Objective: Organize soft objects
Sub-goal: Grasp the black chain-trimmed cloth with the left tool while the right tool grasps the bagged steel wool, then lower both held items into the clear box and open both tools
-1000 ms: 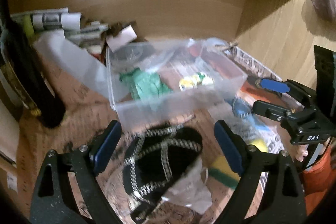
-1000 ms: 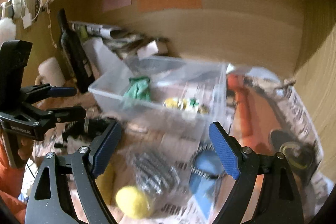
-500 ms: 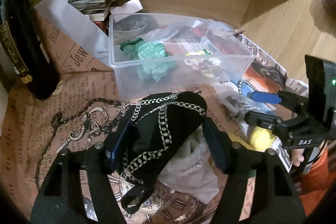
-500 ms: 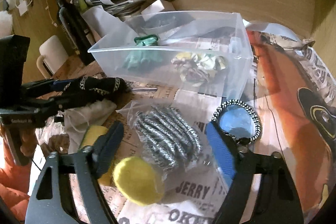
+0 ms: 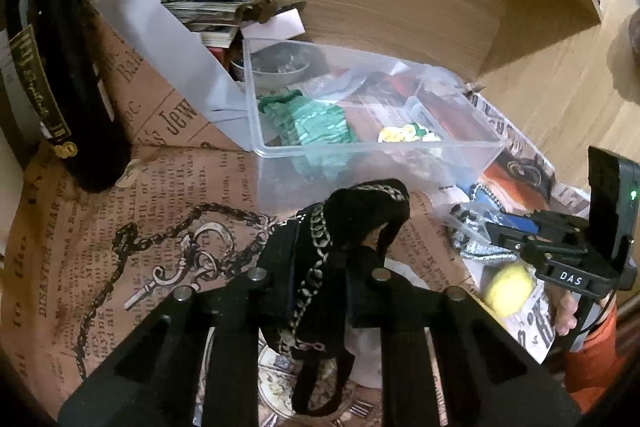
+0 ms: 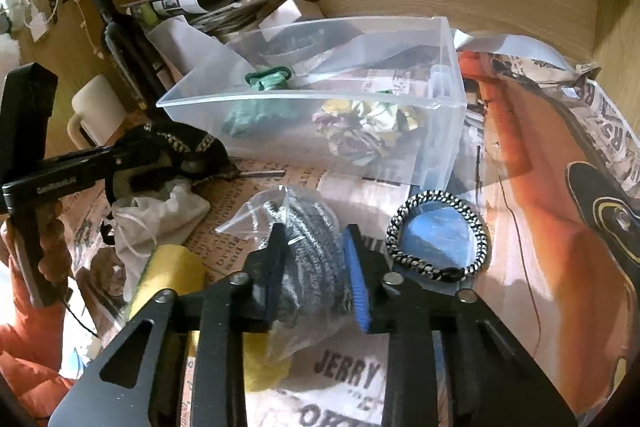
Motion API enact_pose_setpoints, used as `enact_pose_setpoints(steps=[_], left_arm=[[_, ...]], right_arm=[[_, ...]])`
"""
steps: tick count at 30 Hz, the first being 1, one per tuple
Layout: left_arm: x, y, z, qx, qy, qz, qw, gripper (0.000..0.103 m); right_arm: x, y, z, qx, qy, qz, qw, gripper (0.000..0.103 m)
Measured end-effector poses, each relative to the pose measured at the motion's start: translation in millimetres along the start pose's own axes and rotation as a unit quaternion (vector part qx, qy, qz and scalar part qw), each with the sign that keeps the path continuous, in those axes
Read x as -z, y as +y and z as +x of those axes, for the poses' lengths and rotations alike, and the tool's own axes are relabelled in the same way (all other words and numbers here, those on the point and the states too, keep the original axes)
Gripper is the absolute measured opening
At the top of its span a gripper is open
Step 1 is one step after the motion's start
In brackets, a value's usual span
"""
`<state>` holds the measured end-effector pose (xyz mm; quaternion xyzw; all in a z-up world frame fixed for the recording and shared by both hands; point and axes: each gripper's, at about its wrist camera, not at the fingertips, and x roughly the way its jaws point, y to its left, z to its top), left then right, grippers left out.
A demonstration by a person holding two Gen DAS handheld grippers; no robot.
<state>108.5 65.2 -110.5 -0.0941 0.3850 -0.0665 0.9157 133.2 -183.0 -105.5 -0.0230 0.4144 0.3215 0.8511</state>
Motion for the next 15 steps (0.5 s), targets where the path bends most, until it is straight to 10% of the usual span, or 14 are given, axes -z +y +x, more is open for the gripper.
enact_pose_setpoints(steps=[15], left_arm=[[-28,-19,-72,-0.010,-0.113,0.030,0.9931,0.016]], right_arm=[[-29,10,-46,0.007,-0.095,-0.013,0.995,0.018]])
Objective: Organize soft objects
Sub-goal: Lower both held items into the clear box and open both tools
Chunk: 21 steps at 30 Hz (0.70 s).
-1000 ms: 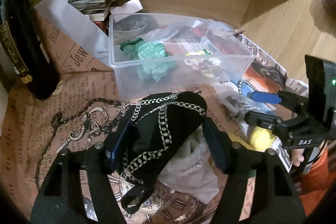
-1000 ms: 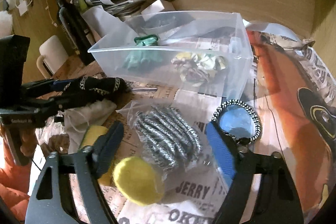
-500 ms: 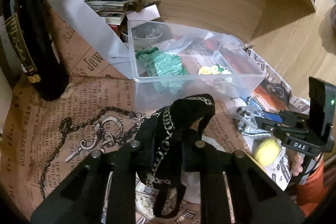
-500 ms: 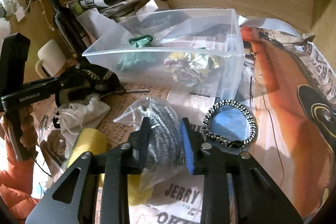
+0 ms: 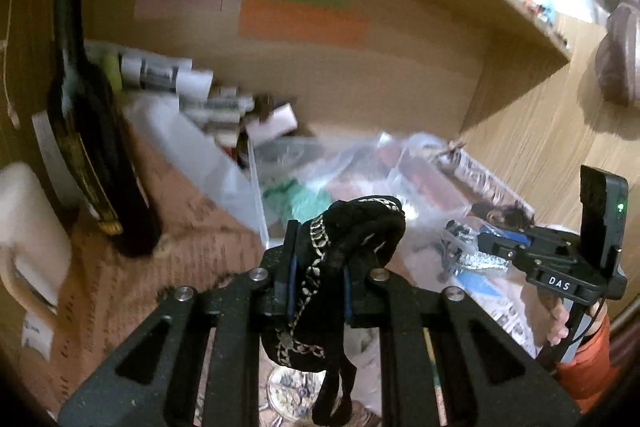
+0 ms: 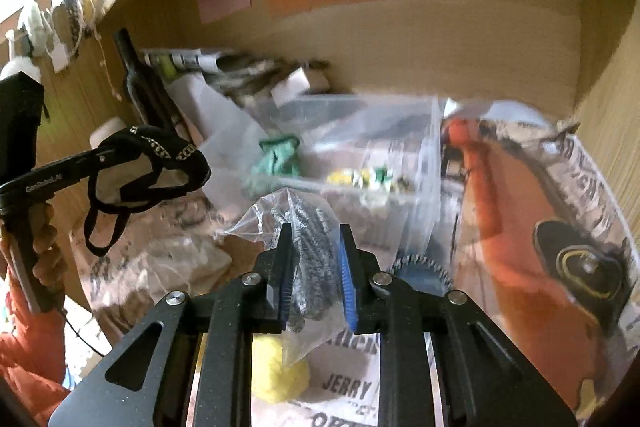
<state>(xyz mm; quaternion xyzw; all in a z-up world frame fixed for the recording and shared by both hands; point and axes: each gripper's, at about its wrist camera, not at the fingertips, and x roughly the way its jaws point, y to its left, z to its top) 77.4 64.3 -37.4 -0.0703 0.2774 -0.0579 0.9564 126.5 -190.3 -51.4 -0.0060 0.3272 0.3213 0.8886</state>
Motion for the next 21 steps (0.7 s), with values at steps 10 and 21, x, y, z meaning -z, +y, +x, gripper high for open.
enact_pose_setpoints(steps=[10,21], left_arm=[[-40,-4,6,-0.015,-0.048,-0.002,0.9987,0.016],[-66,0,65,-0.033,-0.034,-0.006,0.9989,0.016]], right_arm=[[-34,-1,-14,0.005,-0.069,0.001,0.998,0.018],[-60,0,20,0.026,-0.066,-0.015,0.997,0.018]])
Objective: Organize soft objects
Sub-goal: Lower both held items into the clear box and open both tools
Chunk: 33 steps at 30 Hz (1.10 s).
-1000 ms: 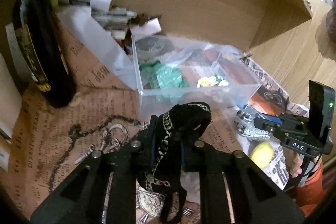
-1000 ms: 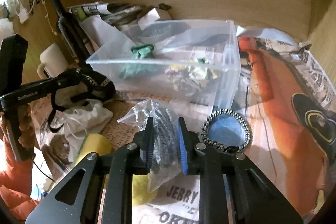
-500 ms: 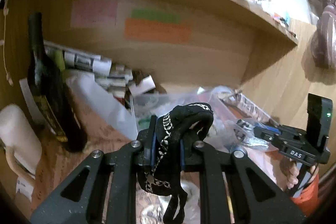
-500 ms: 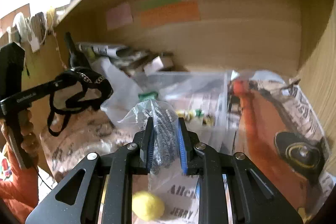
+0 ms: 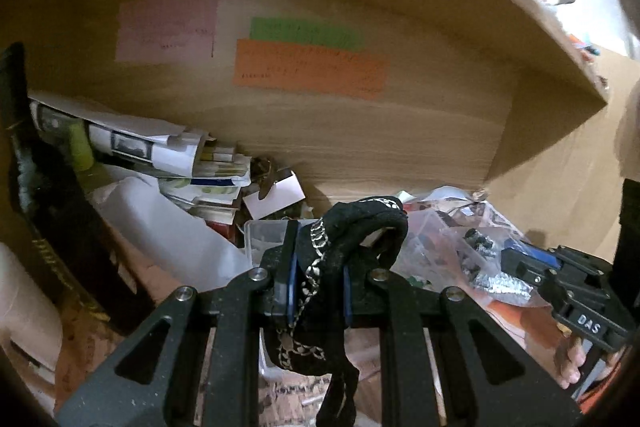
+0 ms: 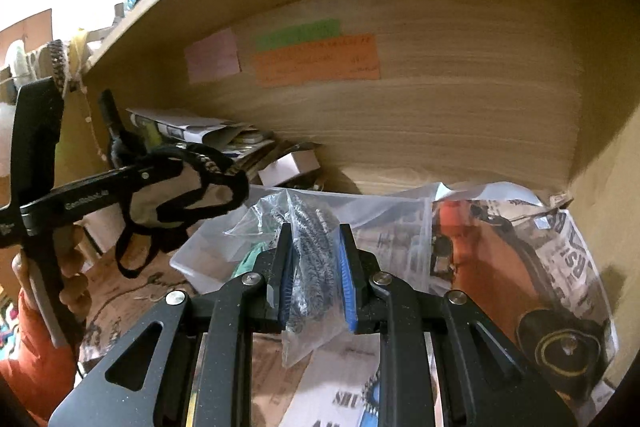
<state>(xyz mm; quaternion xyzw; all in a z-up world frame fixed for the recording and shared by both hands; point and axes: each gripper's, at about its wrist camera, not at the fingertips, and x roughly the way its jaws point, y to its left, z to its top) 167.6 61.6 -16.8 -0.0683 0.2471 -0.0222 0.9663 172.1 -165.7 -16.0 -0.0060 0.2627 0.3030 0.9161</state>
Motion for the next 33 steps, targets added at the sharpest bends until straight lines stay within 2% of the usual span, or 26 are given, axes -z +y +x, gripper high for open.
enact_pose_setpoints(steps=[8,16,22,28,29,32,33], left_arm=[[7,-7,44,-0.045,0.023,0.032,0.9982,0.017],[26,-12,75,-0.049,0.073,0.055,0.9946,0.017],[38,-19,84,-0.045,0.103,0.072,0.9910,0.017],[44,-22,80,-0.027,0.125,0.073,0.9891,0.034],[45,-23,78,-0.025,0.125,0.073,0.9891,0.039],[46,-25,69,-0.020,0.120,0.073,0.9898,0.053],[46,-25,65,-0.019,0.118,0.073,0.9901,0.055]], right_arm=[[-3,-2,42,0.008,0.040,0.000,0.999,0.018],[8,-9,82,0.015,0.095,0.008,0.995,0.018],[15,-8,97,0.016,0.120,0.003,0.993,0.019],[18,-5,100,0.005,0.145,0.002,0.989,0.020],[18,-5,99,0.005,0.148,0.002,0.989,0.020],[16,-5,95,-0.001,0.149,0.001,0.989,0.031],[15,-4,92,-0.002,0.147,-0.002,0.989,0.038]])
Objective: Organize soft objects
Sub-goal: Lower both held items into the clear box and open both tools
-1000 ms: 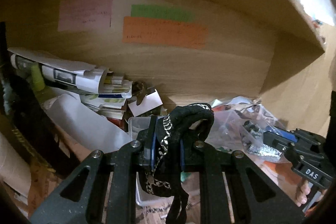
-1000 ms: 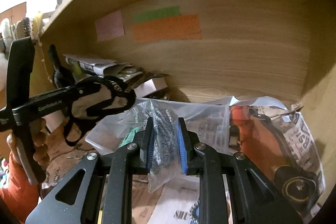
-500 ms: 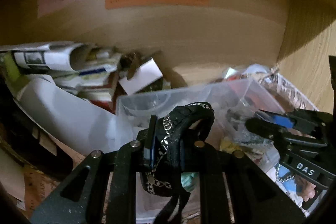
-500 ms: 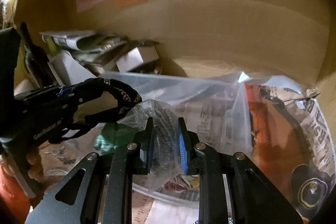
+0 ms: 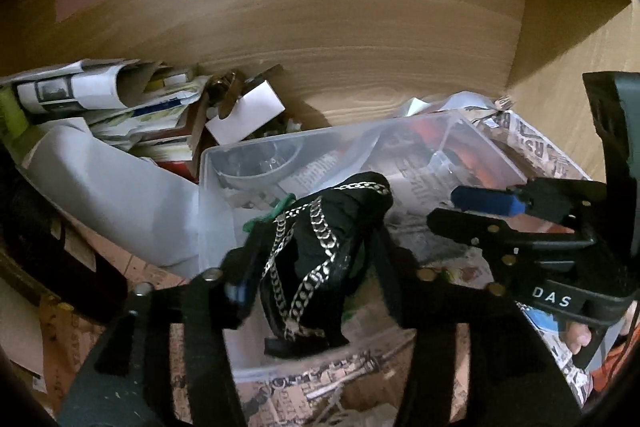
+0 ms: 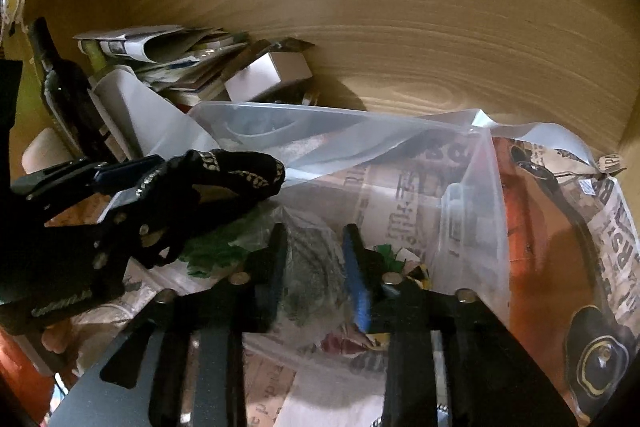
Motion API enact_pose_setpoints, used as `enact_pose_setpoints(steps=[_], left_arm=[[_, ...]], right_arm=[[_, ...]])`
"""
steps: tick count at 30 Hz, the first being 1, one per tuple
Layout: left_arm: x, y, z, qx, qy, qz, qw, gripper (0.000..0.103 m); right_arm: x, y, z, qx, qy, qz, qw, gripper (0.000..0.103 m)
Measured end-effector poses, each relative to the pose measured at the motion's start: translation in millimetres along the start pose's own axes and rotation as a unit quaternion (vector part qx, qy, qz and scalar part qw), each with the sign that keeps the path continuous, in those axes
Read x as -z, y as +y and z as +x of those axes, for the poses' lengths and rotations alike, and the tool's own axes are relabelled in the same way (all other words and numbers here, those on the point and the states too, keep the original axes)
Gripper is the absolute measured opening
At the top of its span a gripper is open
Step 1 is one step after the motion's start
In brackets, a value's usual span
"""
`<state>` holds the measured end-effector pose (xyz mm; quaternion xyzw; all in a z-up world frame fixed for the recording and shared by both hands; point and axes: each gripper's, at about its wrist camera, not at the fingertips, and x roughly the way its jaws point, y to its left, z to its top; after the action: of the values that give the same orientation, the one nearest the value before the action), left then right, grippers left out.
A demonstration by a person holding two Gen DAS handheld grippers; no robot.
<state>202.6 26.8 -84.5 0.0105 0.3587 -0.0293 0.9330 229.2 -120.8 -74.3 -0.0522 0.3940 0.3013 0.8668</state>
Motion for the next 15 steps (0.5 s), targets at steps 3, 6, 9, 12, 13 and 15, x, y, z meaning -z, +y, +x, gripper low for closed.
enact_pose_setpoints(steps=[3,6,9,12,13,15], left_arm=[[2,0,-16,0.006,-0.010,0.000,0.9999,0.057],[1,1,-35,0.010,-0.027,-0.003,0.9996,0.065],[2,2,-56,0.014,-0.048,-0.007,0.9987,0.070],[6,2,-79,0.018,-0.071,-0.008,0.9973,0.079],[7,2,-84,0.018,-0.076,-0.008,0.9969,0.082],[11,1,-96,0.018,-0.088,-0.010,0.9959,0.092]], right_arm=[[0,3,-13,0.005,-0.016,-0.010,1.000,0.044],[-3,4,-31,0.002,-0.035,-0.012,0.999,0.045],[-2,5,-54,0.004,-0.066,-0.012,0.998,0.055],[2,5,-78,0.006,-0.093,-0.015,0.995,0.060],[4,5,-85,0.006,-0.102,-0.015,0.995,0.064],[10,6,-98,0.006,-0.119,-0.014,0.993,0.071]])
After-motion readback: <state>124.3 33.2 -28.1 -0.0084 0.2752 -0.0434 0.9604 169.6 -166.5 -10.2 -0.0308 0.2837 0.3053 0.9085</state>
